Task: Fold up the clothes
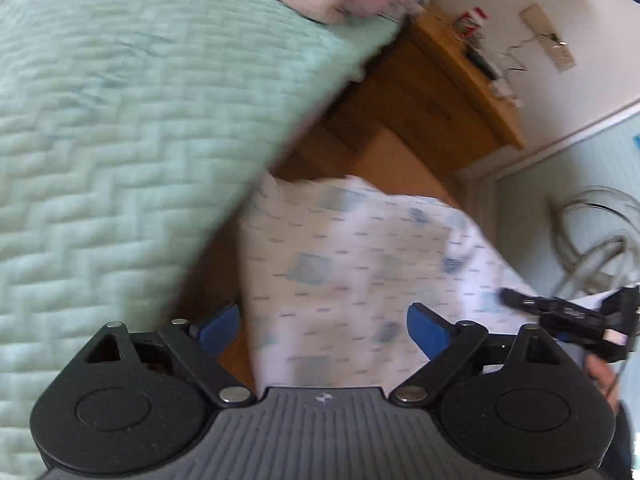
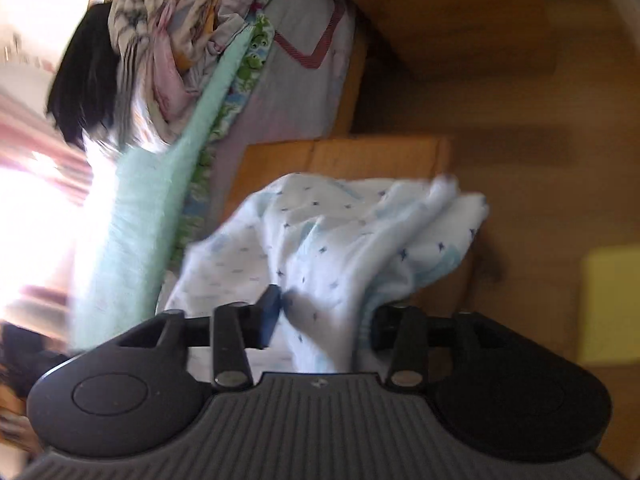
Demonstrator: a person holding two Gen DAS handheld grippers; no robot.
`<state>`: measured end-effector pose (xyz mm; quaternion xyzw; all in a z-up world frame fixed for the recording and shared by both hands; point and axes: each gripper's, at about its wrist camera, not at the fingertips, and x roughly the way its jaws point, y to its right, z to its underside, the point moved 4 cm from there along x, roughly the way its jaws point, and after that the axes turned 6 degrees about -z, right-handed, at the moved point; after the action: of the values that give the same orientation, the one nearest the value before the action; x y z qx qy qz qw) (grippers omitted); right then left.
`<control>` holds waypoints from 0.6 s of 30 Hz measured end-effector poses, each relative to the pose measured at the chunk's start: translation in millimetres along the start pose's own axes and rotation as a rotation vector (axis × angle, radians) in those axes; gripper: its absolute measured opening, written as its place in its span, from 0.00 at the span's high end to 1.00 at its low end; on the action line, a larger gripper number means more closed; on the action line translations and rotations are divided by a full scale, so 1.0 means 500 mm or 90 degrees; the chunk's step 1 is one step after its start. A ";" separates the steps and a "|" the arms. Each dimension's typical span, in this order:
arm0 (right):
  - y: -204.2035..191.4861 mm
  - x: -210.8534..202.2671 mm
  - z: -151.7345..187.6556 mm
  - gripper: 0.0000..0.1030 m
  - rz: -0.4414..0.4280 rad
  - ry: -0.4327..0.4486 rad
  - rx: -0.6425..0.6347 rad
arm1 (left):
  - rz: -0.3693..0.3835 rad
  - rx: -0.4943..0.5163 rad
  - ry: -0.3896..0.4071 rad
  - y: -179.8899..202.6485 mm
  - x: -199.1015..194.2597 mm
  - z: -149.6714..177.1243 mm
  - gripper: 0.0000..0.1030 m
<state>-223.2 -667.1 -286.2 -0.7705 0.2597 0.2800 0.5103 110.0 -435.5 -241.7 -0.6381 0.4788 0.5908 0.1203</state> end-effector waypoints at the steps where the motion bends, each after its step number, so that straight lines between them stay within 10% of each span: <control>1: -0.002 -0.008 -0.003 0.48 0.028 0.002 -0.020 | -0.001 -0.009 0.002 -0.017 -0.012 0.006 0.11; 10: 0.016 -0.033 -0.001 0.40 0.160 -0.033 -0.060 | 0.031 -0.090 0.072 -0.132 -0.116 0.089 0.11; 15: 0.014 -0.114 -0.017 0.40 0.289 0.092 -0.073 | 0.041 -0.127 0.120 -0.179 -0.180 0.137 0.11; 18: -0.036 -0.164 -0.020 0.40 0.257 0.185 -0.088 | 0.006 -0.152 0.170 -0.212 -0.228 0.172 0.11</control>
<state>-267.3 -661.1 -214.2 -0.7679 0.4594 0.2798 0.3478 152.9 -266.1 -209.8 -0.7183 0.4200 0.5541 -0.0236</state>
